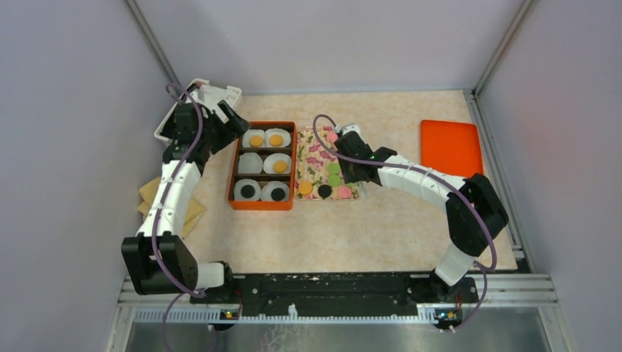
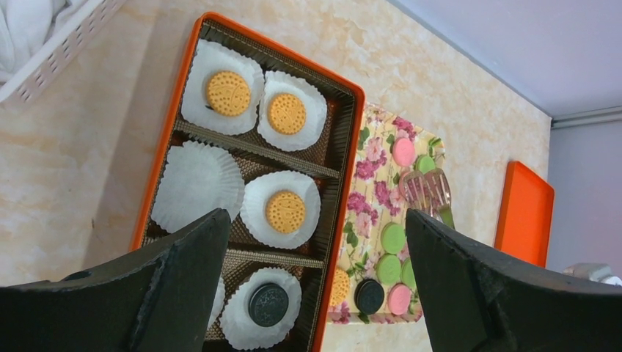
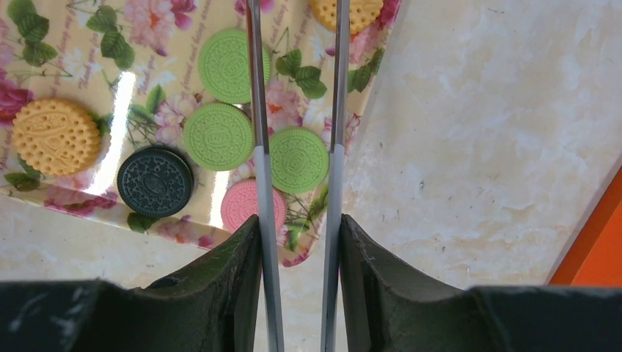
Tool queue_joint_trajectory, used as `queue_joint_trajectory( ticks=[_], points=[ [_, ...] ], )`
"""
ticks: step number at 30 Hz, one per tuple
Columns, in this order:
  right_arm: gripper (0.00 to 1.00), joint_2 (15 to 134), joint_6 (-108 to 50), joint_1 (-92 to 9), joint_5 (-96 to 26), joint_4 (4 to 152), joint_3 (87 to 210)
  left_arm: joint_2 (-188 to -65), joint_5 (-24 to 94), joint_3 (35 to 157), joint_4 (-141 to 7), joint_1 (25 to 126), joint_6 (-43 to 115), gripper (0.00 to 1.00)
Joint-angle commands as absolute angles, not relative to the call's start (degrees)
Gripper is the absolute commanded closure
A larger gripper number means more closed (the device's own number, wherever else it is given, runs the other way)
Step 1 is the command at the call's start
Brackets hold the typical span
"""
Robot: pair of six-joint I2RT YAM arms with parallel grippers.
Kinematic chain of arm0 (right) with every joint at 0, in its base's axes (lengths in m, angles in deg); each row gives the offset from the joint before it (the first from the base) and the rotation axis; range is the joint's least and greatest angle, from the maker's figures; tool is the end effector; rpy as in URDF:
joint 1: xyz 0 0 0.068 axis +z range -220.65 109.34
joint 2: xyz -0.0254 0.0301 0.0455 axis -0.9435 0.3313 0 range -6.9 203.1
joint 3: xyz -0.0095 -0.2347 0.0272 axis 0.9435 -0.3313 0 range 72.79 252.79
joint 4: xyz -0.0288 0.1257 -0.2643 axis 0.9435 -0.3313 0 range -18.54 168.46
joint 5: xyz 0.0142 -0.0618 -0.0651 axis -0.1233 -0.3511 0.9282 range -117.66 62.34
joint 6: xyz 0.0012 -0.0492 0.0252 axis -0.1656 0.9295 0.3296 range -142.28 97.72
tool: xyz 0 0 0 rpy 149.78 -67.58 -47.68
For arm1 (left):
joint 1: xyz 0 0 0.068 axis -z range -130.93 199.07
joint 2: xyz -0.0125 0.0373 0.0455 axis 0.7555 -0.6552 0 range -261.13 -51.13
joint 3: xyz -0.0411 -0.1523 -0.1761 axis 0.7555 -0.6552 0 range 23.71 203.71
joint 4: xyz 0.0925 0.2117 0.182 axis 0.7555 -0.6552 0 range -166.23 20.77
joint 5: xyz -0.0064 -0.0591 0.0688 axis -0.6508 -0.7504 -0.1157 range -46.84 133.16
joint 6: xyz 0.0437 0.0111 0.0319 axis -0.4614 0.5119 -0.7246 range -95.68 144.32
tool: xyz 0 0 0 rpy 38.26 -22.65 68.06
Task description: Pack the cookies
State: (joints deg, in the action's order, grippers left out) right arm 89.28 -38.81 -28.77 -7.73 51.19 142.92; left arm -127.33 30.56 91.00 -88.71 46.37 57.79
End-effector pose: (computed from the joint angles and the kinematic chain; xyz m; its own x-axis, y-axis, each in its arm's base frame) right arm 0.2967 0.2490 0.1818 -0.7079 -0.2754 -0.6504 -0.2864 0.9537 -0.0921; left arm 0.3490 0.0083 0.2966 -0.4766 -0.5614 -0.6765 -0.1406 0.8083 -0.5717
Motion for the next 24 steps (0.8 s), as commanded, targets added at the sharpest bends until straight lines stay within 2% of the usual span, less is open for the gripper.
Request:
queue_joint_trajectory(
  ticks=[1, 19, 22, 24],
  points=[
    [0.62, 87.9, -39.4, -28.6, -5.9, 48.8, 144.3, -124.3, 29.7, 89.2, -86.1, 46.2, 58.5, 0.05],
    [0.61, 88.9, -38.9, -28.6, -7.4, 47.2, 144.5, -114.7, 29.0, 81.3, -85.2, 46.2, 59.8, 0.04],
    [0.67, 88.9, -38.6, -28.6, -7.7, 47.0, 145.0, -114.3, 28.9, 80.4, -84.9, 46.2, 60.1, 0.04],
    [0.79, 89.0, -38.3, -28.6, -7.9, 46.7, 145.6, -114.1, 28.8, 79.9, -84.7, 46.2, 60.4, 0.04]
  ],
)
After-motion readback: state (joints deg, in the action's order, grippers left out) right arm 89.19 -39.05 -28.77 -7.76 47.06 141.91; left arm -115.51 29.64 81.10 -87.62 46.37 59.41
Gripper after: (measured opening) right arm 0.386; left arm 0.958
